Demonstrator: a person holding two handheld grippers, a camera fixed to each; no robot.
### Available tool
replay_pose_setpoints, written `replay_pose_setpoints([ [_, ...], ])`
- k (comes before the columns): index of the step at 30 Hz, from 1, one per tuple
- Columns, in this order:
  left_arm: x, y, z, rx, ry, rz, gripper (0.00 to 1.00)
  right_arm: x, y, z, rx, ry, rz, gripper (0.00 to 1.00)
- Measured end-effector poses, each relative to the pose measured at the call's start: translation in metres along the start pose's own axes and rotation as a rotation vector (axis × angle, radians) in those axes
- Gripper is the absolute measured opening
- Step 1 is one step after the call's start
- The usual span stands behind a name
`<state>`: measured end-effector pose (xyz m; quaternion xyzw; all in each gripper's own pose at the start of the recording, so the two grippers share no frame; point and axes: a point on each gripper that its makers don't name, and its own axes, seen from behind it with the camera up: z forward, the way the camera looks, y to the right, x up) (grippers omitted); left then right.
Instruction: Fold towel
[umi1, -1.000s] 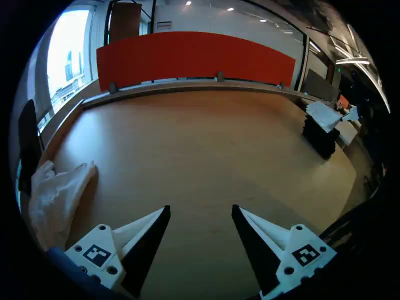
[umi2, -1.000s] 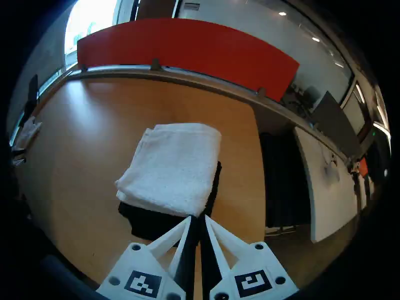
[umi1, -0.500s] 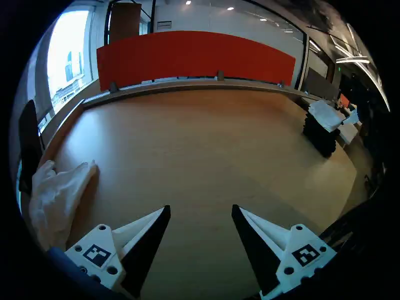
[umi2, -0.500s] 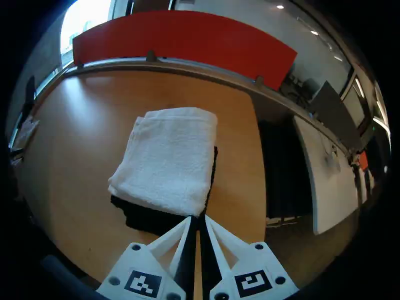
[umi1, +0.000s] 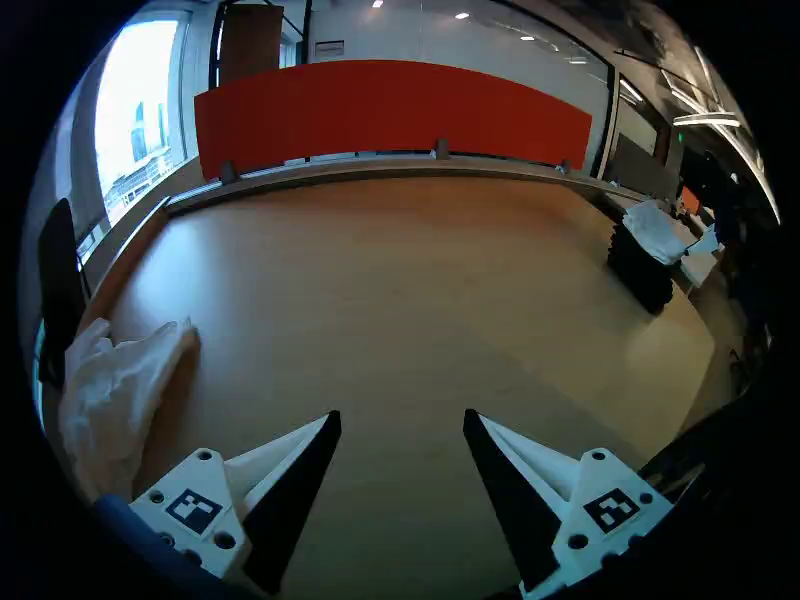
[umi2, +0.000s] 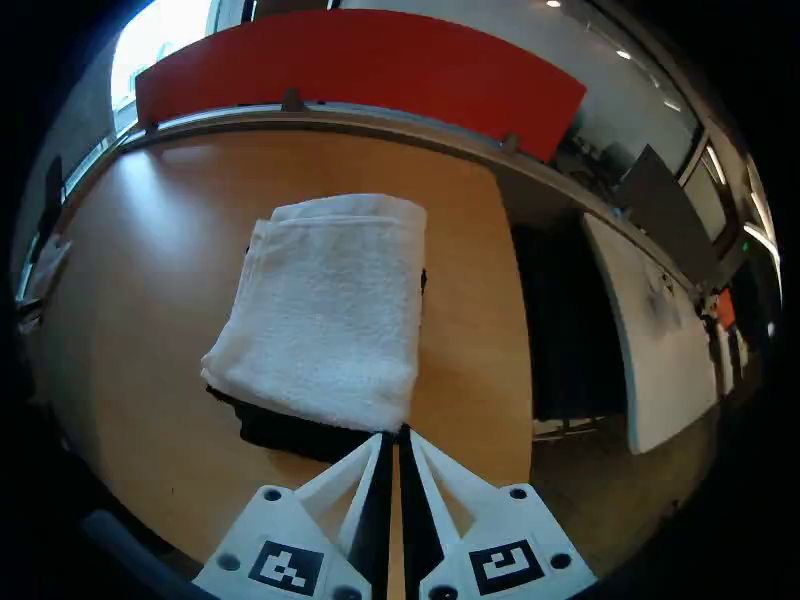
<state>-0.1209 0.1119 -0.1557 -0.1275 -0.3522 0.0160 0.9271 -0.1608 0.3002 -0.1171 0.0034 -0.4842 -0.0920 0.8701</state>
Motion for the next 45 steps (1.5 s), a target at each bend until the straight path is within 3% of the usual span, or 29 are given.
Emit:
replay_pose_setpoints([
  [10, 0.0, 0.001, 0.0, -0.002, -0.001, 0.003, 0.91, -0.002, -0.001, 0.005, -0.002, 0.001, 0.006, 0.06],
  [14, 0.001, 0.002, 0.001, -0.002, 0.002, 0.005, 0.91, -0.002, -0.001, 0.006, -0.004, 0.002, 0.007, 0.16],
  [18, 0.0, 0.003, 0.001, -0.002, 0.001, 0.0, 0.91, -0.003, -0.003, 0.004, -0.002, 0.007, 0.005, 0.32],
  [26, 0.0, 0.005, 0.002, -0.008, 0.002, 0.002, 0.91, 0.003, -0.01, -0.002, 0.01, 0.037, 0.014, 0.89],
  [28, 0.0, 0.006, 0.002, -0.009, 0.003, 0.002, 0.91, 0.006, -0.011, -0.003, 0.014, 0.047, 0.022, 0.97],
  [45, 0.002, 0.003, 0.0, -0.005, 0.009, -0.002, 0.91, 0.043, -0.022, -0.007, 0.037, 0.113, 0.034, 0.97],
])
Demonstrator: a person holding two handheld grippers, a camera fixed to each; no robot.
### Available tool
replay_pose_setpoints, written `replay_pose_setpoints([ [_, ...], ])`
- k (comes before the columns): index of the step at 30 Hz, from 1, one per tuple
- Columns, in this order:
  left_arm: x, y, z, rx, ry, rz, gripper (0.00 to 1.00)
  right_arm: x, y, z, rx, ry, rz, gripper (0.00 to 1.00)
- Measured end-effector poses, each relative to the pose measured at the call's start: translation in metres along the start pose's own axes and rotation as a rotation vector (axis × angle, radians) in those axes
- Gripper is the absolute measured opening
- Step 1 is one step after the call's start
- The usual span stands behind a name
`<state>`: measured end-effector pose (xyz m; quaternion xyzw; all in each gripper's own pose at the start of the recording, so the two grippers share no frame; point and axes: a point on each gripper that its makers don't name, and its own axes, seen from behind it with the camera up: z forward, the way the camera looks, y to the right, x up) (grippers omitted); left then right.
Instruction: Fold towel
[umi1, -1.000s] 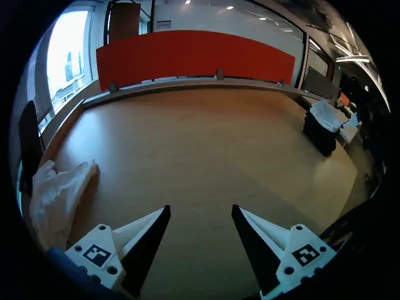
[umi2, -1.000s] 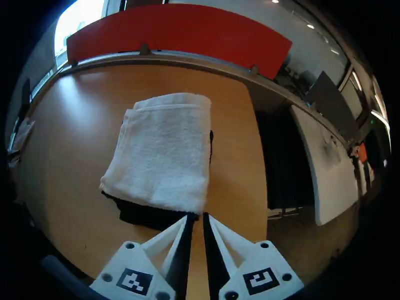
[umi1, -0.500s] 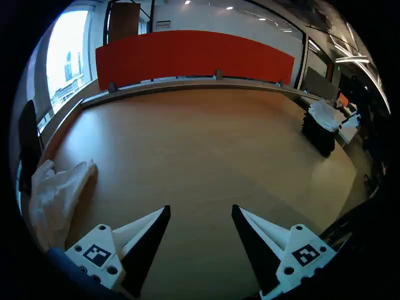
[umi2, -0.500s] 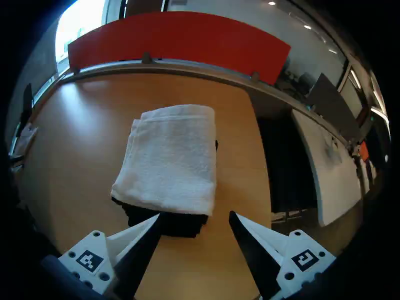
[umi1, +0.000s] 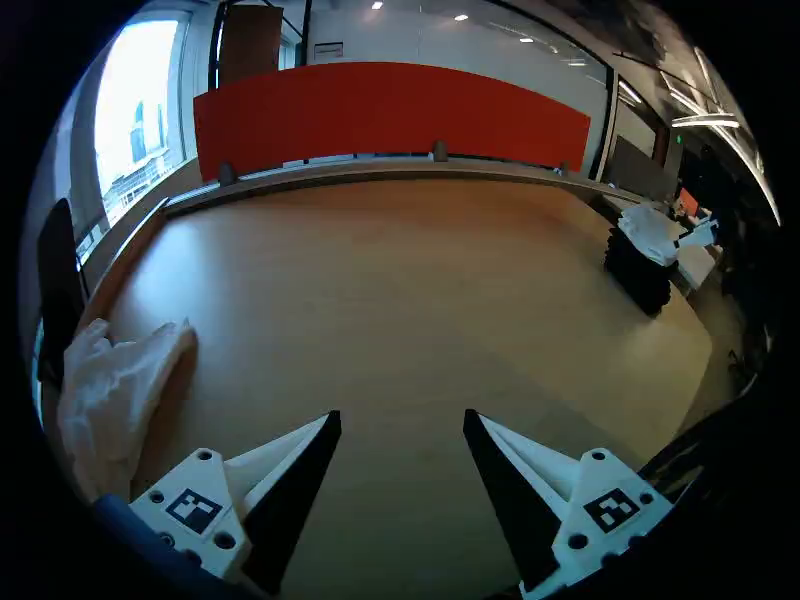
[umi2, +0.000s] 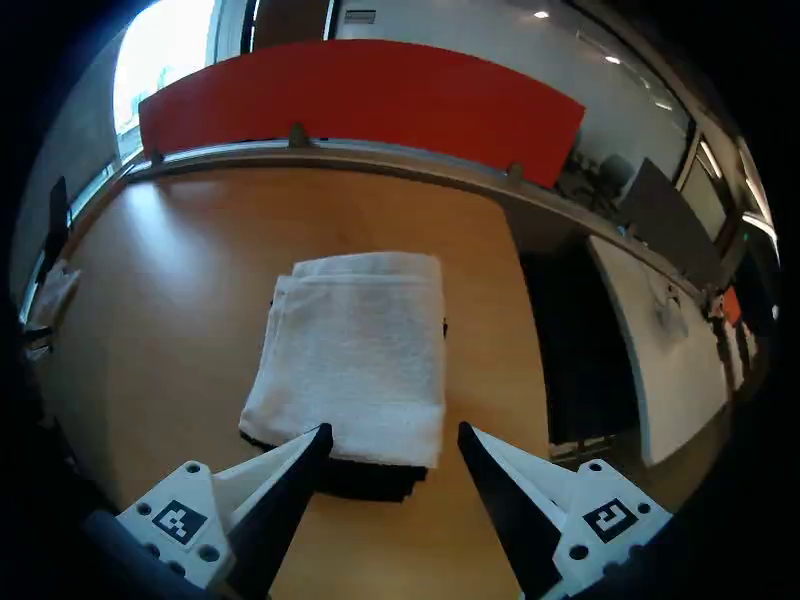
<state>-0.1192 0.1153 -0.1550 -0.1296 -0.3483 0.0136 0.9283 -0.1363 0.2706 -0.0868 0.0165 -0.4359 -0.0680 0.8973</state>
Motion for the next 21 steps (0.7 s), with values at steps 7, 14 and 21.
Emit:
replay_pose_setpoints([
  [7, 0.0, -0.002, -0.001, 0.008, 0.002, -0.004, 0.91, 0.026, -0.007, 0.007, 0.013, 0.028, -0.014, 0.97],
  [14, 0.0, -0.006, -0.002, 0.02, 0.003, -0.012, 0.91, 0.054, -0.014, 0.016, 0.026, 0.054, -0.028, 0.97],
  [21, 0.0, -0.009, -0.004, 0.033, 0.003, -0.021, 0.91, 0.083, -0.018, 0.024, 0.034, 0.081, -0.04, 0.97],
])
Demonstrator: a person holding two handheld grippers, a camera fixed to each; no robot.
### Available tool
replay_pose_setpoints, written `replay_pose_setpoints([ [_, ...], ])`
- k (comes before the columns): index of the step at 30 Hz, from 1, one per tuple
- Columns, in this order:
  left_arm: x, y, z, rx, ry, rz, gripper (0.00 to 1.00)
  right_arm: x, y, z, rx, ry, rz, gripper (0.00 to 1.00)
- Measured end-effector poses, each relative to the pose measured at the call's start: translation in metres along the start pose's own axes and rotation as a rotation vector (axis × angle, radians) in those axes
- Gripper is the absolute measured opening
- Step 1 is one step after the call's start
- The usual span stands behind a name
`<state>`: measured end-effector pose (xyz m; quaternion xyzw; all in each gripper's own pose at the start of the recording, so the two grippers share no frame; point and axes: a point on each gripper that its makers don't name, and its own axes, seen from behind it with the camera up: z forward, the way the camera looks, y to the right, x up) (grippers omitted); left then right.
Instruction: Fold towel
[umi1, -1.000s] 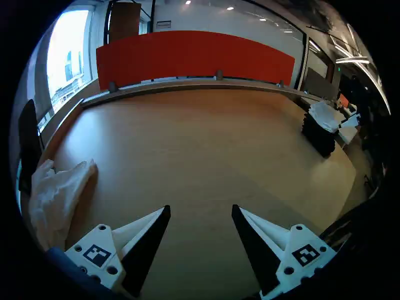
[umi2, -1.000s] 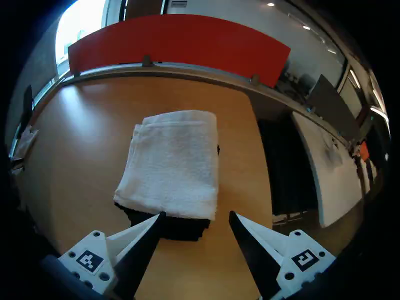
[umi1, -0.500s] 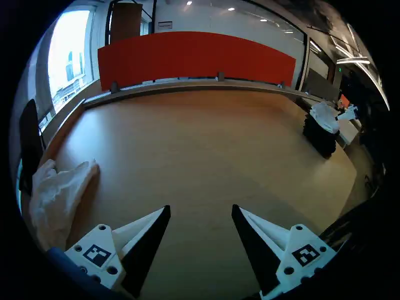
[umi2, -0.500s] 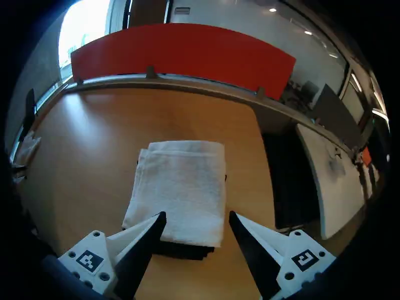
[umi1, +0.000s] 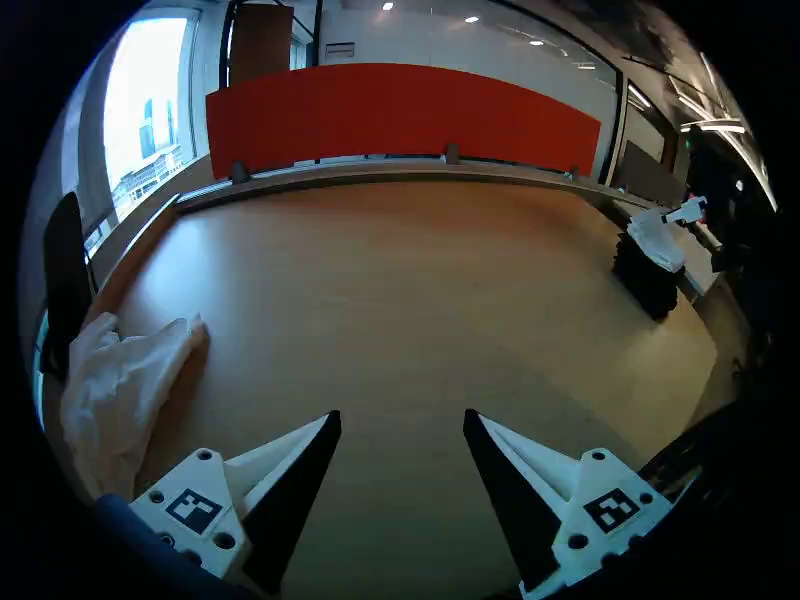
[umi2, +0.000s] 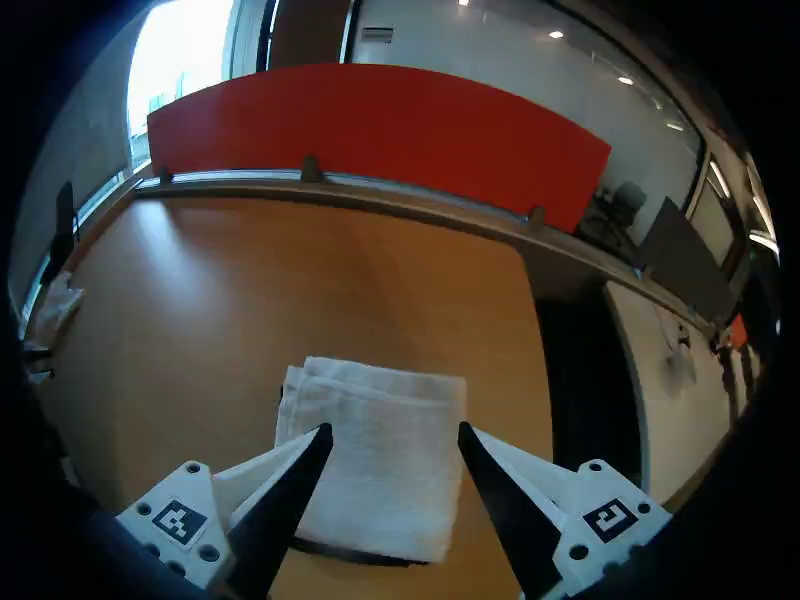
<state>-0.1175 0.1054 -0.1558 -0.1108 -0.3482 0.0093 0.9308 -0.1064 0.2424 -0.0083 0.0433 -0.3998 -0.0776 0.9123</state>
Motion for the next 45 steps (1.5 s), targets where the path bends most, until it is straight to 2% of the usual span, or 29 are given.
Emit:
replay_pose_setpoints([
  [9, -0.002, -0.002, -0.001, 0.015, -0.004, -0.01, 0.91, 0.017, -0.001, 0.011, 0.012, 0.017, 0.005, 0.97],
  [33, -0.013, -0.005, -0.011, 0.06, -0.027, -0.021, 0.91, -0.012, 0.005, 0.057, 0.034, -0.044, 0.035, 0.98],
  [39, -0.012, -0.003, -0.012, 0.064, -0.025, -0.022, 0.91, -0.014, 0.006, 0.061, 0.037, -0.049, 0.039, 0.97],
  [45, -0.01, -0.003, -0.012, 0.063, -0.02, -0.022, 0.91, -0.005, 0.004, 0.052, 0.041, -0.018, 0.05, 0.97],
])
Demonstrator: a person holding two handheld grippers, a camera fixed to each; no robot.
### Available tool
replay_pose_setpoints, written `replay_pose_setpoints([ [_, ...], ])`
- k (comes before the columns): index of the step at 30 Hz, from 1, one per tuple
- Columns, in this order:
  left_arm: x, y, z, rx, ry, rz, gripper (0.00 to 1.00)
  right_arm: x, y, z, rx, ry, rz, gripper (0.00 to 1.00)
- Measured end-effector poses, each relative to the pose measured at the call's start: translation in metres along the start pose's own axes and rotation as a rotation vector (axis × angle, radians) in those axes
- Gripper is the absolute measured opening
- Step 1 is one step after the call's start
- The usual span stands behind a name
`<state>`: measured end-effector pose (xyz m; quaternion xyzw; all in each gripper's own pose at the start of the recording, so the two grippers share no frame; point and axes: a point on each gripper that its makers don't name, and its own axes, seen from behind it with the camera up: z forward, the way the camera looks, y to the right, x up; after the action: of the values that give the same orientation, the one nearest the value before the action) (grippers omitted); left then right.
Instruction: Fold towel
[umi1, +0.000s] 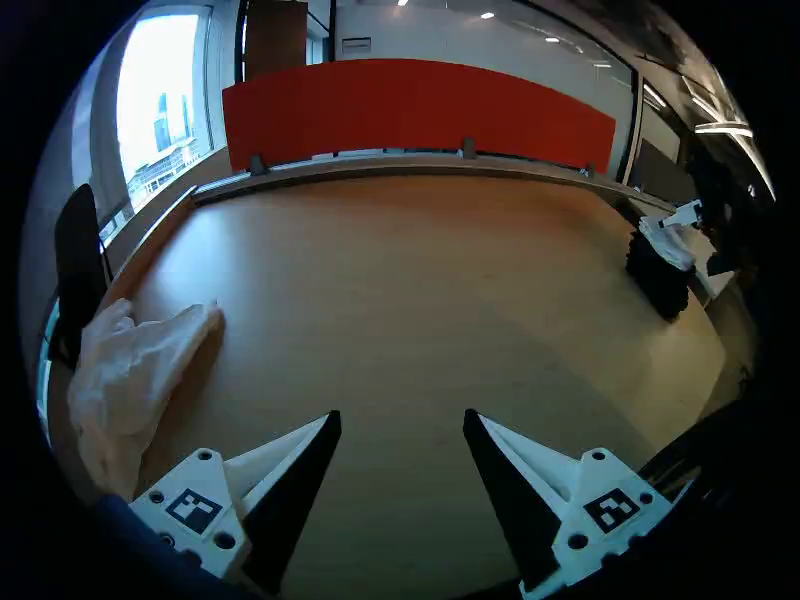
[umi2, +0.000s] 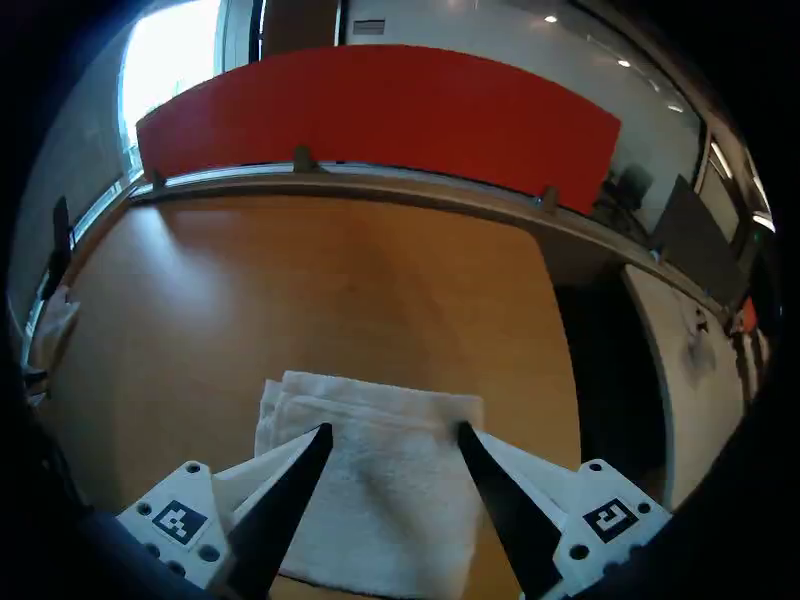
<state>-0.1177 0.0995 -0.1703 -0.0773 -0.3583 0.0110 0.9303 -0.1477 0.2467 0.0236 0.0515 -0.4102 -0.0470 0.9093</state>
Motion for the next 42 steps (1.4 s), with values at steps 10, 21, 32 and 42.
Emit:
replay_pose_setpoints([
  [10, 0.004, -0.001, 0.003, -0.005, 0.008, -0.004, 0.91, -0.002, 0.0, -0.014, -0.012, 0.028, 0.013, 0.97],
  [21, 0.014, -0.003, 0.006, -0.016, 0.026, -0.011, 0.91, 0.003, -0.009, -0.041, -0.03, 0.13, 0.087, 0.97],
  [32, 0.023, -0.003, 0.01, -0.03, 0.041, -0.017, 0.91, 0.009, -0.017, -0.08, -0.081, 0.276, 0.145, 0.97],
  [42, 0.029, -0.003, 0.009, -0.037, 0.055, -0.012, 0.91, 0.018, -0.023, -0.112, -0.128, 0.424, 0.202, 0.97],
])
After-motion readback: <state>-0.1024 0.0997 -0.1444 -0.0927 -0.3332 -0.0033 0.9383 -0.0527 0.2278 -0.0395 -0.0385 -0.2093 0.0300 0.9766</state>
